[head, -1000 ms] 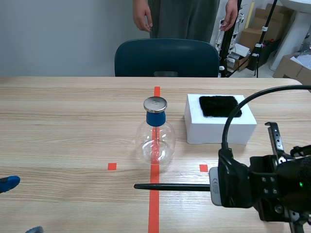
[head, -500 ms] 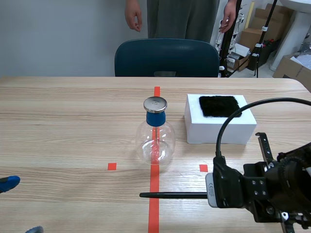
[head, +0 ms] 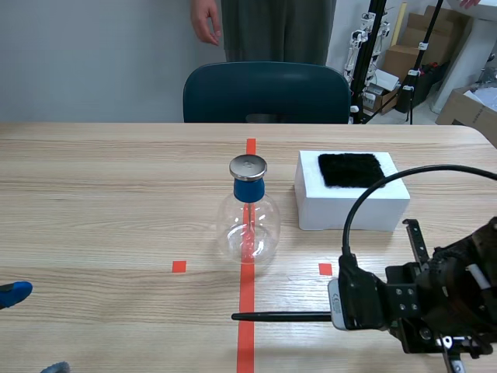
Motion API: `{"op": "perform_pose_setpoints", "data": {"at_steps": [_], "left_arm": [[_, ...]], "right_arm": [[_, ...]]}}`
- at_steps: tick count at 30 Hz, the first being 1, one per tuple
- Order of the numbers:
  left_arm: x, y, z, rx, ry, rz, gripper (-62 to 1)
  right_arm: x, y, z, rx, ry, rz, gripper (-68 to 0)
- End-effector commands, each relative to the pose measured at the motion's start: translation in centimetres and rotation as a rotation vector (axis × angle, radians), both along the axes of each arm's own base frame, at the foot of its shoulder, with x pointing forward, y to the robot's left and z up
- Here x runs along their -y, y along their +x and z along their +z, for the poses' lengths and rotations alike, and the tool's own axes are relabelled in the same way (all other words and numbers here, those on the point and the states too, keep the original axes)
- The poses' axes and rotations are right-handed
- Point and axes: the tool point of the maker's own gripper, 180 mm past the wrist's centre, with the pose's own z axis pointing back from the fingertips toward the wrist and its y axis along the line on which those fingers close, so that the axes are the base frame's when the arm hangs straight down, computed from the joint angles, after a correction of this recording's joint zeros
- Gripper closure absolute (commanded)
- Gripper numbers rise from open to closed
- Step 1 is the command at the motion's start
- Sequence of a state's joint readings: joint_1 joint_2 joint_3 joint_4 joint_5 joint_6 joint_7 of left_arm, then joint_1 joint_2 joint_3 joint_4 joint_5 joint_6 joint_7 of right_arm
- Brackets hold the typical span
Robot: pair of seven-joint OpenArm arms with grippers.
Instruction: Do the electroscope experiment. put the rod down on the box
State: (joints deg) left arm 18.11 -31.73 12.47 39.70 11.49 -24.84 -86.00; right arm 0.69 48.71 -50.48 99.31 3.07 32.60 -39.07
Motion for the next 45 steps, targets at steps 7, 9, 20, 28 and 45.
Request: {"op": "perform_pose_setpoints", "data": {"at_steps": [7, 9, 20, 28, 45], "left_arm": [[-0.2, 0.12, 1.14, 0.044, -0.037, 0.004, -62.3], [-0.2, 0.13, 1.15, 0.045, -0.037, 0.005, -62.3], [-0.2, 0.13, 1.14, 0.044, -0.037, 0.005, -62.3], [-0.2, 0.13, 1.14, 0.044, -0.037, 0.005, -62.3], [-0.2, 0.13, 1.14, 0.044, -0.037, 0.005, -62.3]], "right_arm": [[0.07, 0.47, -0.49, -0.014, -0.001, -0.012, -0.2], [0.07, 0.42, -0.49, -0.017, 0.001, -0.014, -0.2], [0.1, 0.42, -0.49, -0.017, 0.0, -0.014, -31.7], [0.1, 0.4, -0.5, -0.017, 0.0, -0.014, -52.9], [0.11, 0.5, -0.48, -0.013, 0.002, -0.019, -67.9]]}}
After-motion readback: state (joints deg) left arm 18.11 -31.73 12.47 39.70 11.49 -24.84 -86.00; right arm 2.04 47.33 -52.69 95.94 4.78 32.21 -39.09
